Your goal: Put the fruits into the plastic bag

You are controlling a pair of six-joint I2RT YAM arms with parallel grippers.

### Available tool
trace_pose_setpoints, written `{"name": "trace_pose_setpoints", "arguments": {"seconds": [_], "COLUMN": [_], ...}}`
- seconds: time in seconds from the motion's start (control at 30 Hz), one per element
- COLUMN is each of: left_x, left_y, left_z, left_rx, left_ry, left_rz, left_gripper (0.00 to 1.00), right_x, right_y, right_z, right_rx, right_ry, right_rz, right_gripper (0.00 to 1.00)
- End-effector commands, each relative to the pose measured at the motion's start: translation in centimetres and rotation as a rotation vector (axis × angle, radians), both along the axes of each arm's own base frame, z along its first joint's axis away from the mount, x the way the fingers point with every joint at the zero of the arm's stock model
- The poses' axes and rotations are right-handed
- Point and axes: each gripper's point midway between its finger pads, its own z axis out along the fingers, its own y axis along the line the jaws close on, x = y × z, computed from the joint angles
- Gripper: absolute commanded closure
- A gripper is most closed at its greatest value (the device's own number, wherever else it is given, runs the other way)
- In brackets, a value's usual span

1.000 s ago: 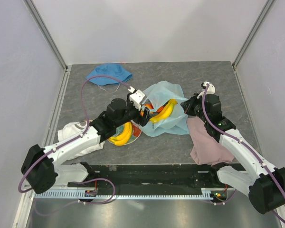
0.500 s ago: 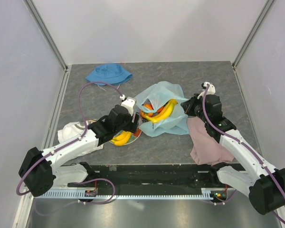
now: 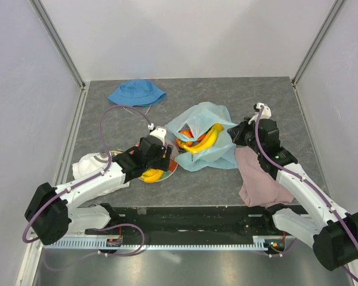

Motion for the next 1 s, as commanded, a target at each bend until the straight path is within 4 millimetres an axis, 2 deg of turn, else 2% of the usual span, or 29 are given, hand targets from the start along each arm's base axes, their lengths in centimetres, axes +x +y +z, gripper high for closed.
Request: {"name": "trace_pose_setpoints", "arguments": {"seconds": [0.0, 0.3, 0.6, 0.7, 0.83, 0.97], "left_x": [-0.1, -0.2, -0.3, -0.4, -0.3, 0.1], "left_y": [0.7, 0.4, 0.1, 0.0, 0.0, 0.2], "left_z": [-1.6, -3.6, -4.9, -5.2, -4.9, -3.9], "left_rx": [0.025, 0.034, 0.017, 0.019, 0.017, 0.009], "left_ry": [0.037, 0.088, 0.161, 0.175, 0.166, 0.128], "left_rz": [0.07, 0.063, 0.049, 0.044, 0.043, 0.051], "left_gripper": [0.14, 0.13, 0.2, 0.26, 0.55, 0.67], "right_x": [0.4, 0.4, 0.3, 0.2, 0.1, 0.0], "right_y": [-0.2, -0.2, -0.4, -0.3, -0.4, -0.4], "right_z": [1.3, 1.4, 1.4, 1.2, 1.1, 1.0], "right_rx": [0.001, 0.002, 0.004, 0.002, 0.003, 0.0], "right_ry": [-0.041, -0.042, -0.043, -0.039, -0.037, -0.037], "right_rz": [-0.012, -0.012, -0.016, -0.014, -0.015, -0.013], "right_gripper": [0.99, 0.99, 0.99, 0.99, 0.99, 0.99]}}
